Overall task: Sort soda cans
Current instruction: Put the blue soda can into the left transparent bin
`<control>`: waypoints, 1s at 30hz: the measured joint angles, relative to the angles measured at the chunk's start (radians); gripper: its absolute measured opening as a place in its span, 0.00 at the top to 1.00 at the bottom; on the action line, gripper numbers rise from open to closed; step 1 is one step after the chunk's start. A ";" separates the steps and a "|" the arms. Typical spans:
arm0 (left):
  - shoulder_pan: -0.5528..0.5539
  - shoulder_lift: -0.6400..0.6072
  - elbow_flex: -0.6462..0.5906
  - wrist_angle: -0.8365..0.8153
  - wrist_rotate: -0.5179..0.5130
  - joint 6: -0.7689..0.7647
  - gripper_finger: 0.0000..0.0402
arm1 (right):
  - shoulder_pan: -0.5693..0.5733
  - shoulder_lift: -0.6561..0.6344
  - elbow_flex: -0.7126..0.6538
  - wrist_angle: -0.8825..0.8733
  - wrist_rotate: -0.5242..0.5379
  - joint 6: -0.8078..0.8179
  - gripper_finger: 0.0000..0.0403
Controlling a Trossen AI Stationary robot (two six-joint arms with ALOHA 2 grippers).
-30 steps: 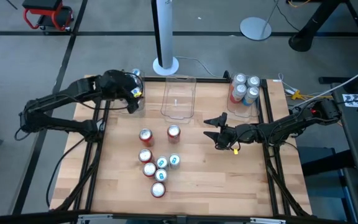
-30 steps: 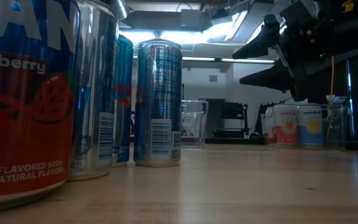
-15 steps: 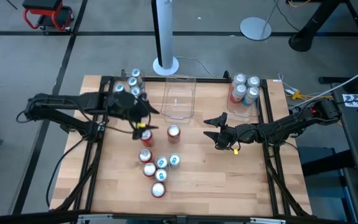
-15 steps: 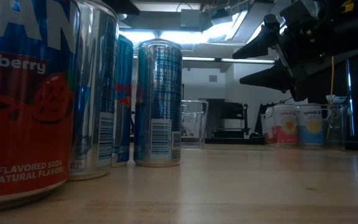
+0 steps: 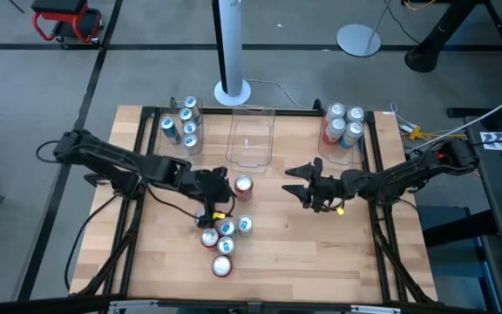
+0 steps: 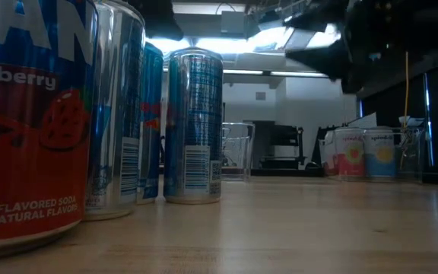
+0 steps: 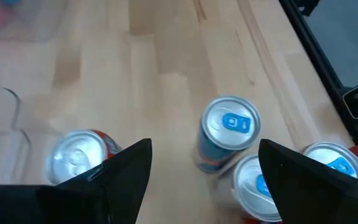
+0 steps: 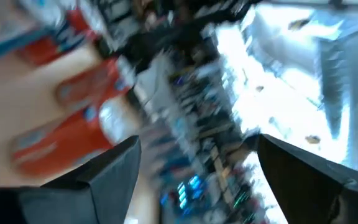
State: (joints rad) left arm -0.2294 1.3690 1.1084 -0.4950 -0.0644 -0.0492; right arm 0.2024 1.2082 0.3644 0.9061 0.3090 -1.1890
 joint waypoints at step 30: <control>-0.037 0.215 0.000 0.164 0.067 -0.082 0.30 | 0.000 -0.059 0.323 -0.307 -0.014 -0.103 0.20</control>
State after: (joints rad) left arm -0.2665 1.5836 1.1080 -0.3314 0.0024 -0.1315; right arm 0.2024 1.1496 0.6872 0.5992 0.2955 -1.2915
